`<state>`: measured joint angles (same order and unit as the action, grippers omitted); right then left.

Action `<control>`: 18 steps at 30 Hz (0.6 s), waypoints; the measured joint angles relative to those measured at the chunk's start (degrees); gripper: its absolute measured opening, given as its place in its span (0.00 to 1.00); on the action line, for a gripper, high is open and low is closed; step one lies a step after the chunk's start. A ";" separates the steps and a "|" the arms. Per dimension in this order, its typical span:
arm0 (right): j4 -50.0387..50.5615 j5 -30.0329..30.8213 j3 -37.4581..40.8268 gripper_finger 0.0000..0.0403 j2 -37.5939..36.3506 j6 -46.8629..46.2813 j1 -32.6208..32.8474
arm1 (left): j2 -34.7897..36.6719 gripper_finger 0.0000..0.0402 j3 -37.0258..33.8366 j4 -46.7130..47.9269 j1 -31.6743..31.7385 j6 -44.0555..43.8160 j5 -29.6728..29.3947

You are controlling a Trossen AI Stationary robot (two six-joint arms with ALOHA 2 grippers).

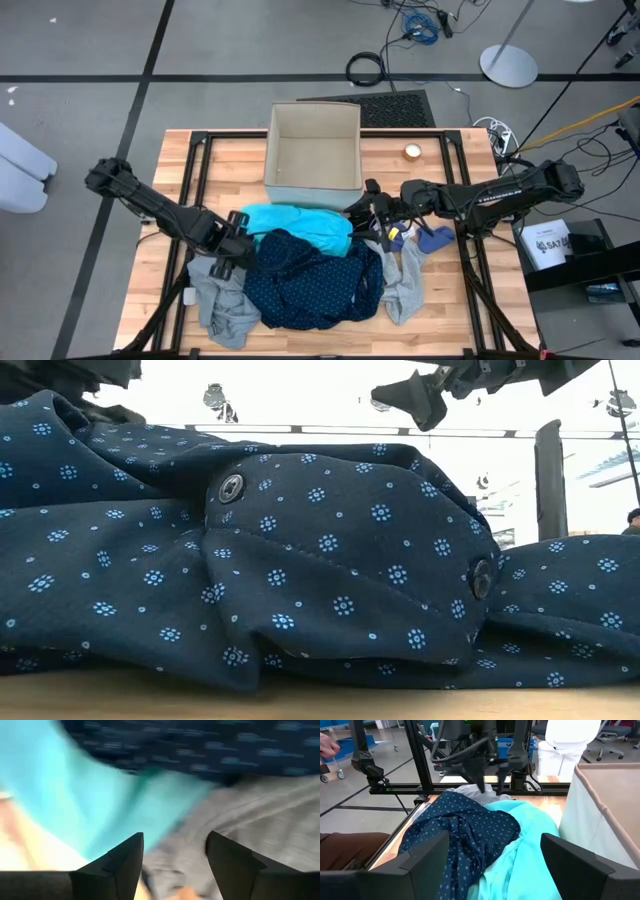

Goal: Sort clothes
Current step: Put the light blue shorts into the white laundry organizer

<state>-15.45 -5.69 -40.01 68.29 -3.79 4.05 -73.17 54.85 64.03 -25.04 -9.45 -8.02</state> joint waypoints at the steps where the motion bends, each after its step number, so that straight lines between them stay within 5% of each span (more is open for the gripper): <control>1: 0.11 0.00 0.00 0.75 -0.01 0.00 0.02 | 0.00 0.55 0.00 -0.07 1.13 1.26 -1.28; 7: 0.43 0.00 0.02 0.75 -0.02 0.00 0.02 | -0.37 0.54 -1.49 -0.39 7.21 8.60 -2.28; 14: 1.55 0.00 0.02 0.75 -0.02 0.10 0.01 | -0.15 0.54 2.96 6.19 9.55 1.19 9.74; 18: 1.73 -0.02 0.02 0.75 -0.02 0.10 -0.31 | -0.15 0.54 6.66 9.56 9.53 1.65 8.12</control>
<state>-13.72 -5.72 -39.99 68.27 -3.69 3.75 -73.32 61.51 73.59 -15.51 -7.81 0.10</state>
